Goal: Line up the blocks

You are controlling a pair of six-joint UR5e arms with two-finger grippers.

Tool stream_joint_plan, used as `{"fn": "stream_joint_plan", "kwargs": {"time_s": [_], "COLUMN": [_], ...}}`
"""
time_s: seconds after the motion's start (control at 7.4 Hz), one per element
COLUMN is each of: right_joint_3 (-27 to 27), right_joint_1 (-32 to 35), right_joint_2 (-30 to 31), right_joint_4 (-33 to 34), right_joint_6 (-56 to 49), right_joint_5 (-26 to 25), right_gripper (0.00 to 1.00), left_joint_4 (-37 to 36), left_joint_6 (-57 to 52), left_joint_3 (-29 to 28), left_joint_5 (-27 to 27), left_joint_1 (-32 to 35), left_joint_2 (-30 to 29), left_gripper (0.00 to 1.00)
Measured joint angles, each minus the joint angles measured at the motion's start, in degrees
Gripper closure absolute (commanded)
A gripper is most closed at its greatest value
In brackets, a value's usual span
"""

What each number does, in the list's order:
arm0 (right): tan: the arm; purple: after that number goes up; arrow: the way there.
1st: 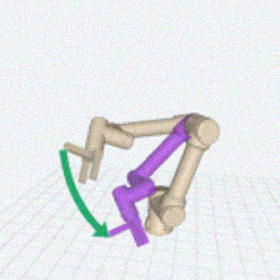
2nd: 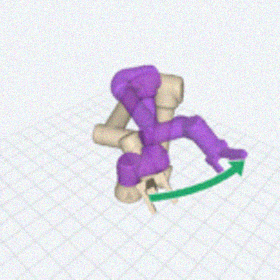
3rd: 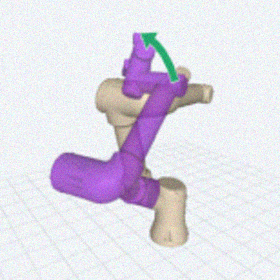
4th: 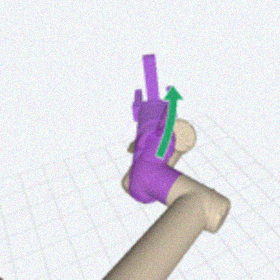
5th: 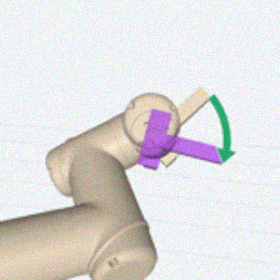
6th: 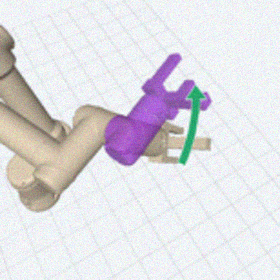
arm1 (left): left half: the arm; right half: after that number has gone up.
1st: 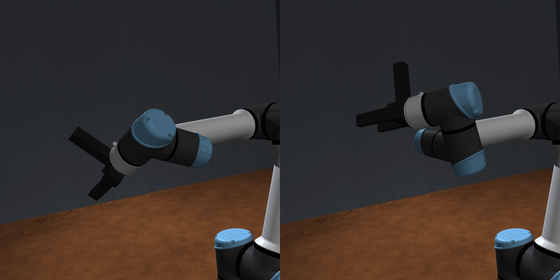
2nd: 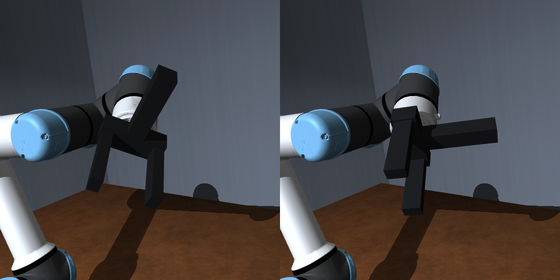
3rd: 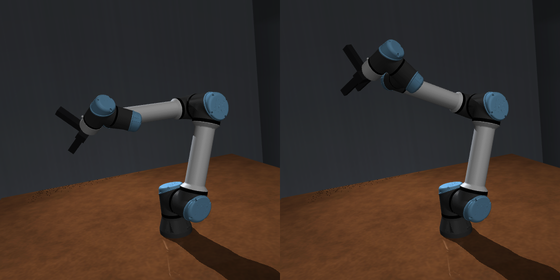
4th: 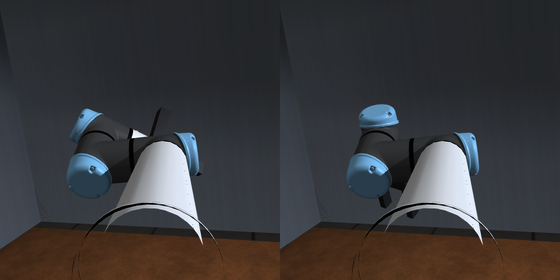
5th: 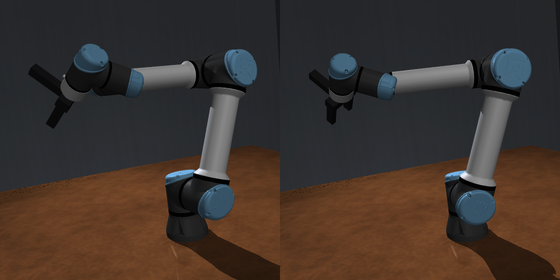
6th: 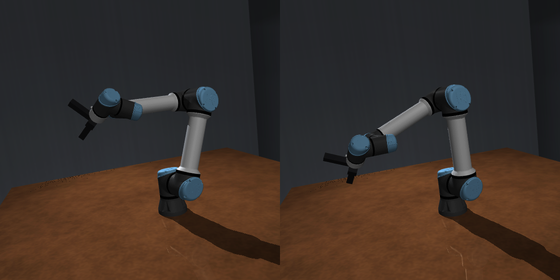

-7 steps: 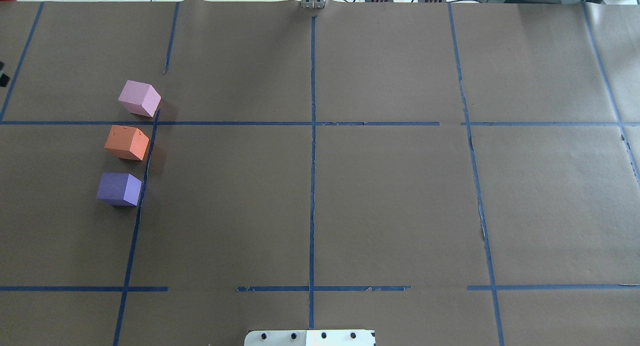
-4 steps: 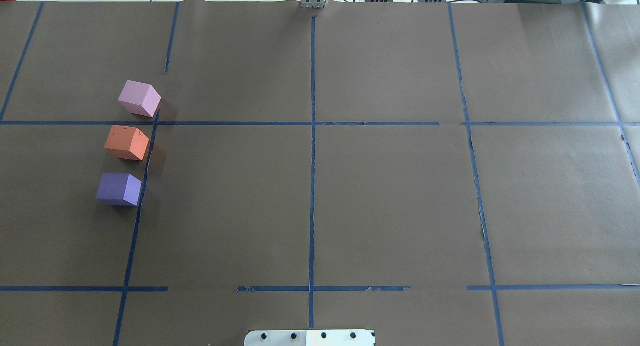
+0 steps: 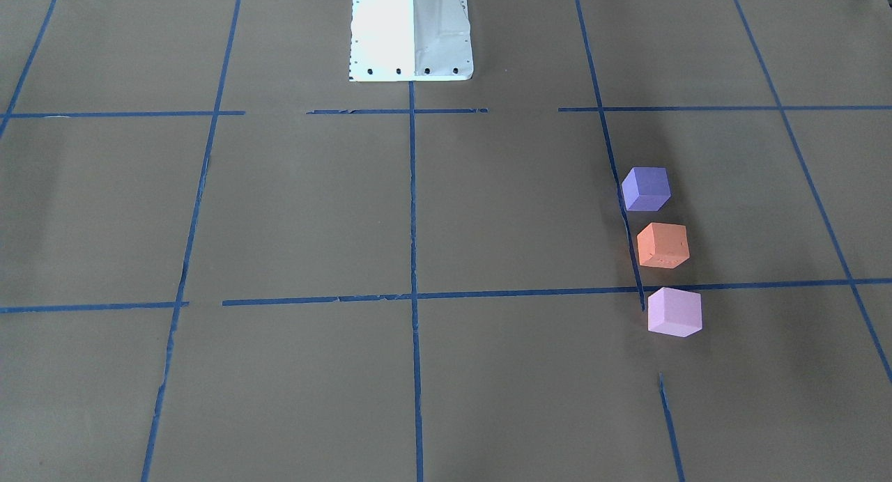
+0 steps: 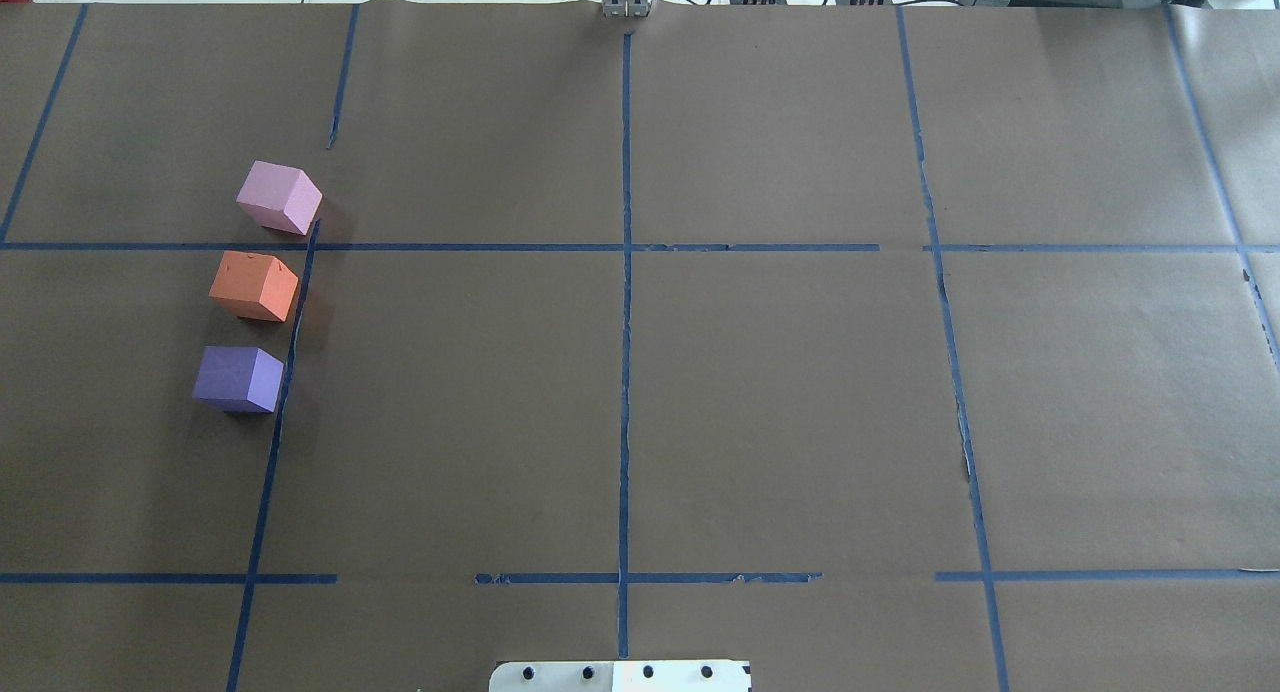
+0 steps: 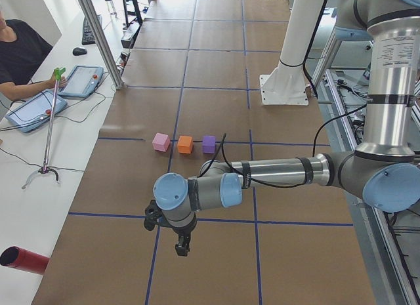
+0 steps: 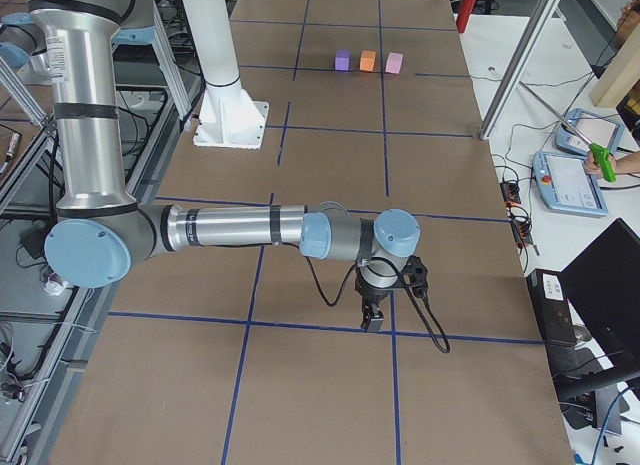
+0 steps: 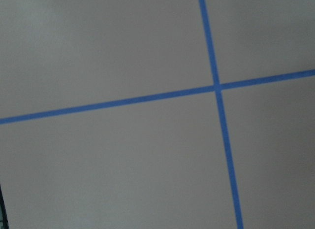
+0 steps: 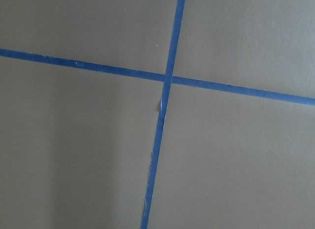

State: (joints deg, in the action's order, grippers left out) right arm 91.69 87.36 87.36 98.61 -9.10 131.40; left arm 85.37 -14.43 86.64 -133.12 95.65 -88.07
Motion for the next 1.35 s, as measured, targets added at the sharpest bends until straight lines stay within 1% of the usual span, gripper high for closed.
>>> {"fn": "stream_joint_plan", "kwargs": {"time_s": [0.14, 0.41, 0.68, 0.95, 1.35], "right_joint_3": [0.0, -0.01, 0.0, -0.01, -0.02], "right_joint_1": [0.0, 0.0, 0.0, 0.0, 0.0], "right_joint_2": [0.0, 0.0, 0.0, 0.0, 0.0], "right_joint_4": [0.0, 0.0, 0.0, 0.0, 0.0], "right_joint_6": [0.0, 0.04, 0.05, 0.05, 0.01], "right_joint_5": [0.0, 0.0, 0.0, 0.0, 0.0], "right_gripper": [0.0, 0.0, 0.0, 0.0, 0.0], "left_joint_4": [0.1, 0.07, -0.15, -0.11, 0.42], "left_joint_6": [2.16, 7.87, 12.55, 13.96, 13.09], "left_joint_3": [0.39, 3.07, 6.44, 7.71, 7.16], "left_joint_5": [-0.6, -1.5, -1.73, -1.58, -1.31], "left_joint_1": [-0.01, -0.45, -2.93, -4.44, -4.67], "left_joint_2": [0.45, 0.47, 0.4, 0.52, 0.49], "left_gripper": [0.0, 0.0, 0.0, 0.0, 0.0]}}
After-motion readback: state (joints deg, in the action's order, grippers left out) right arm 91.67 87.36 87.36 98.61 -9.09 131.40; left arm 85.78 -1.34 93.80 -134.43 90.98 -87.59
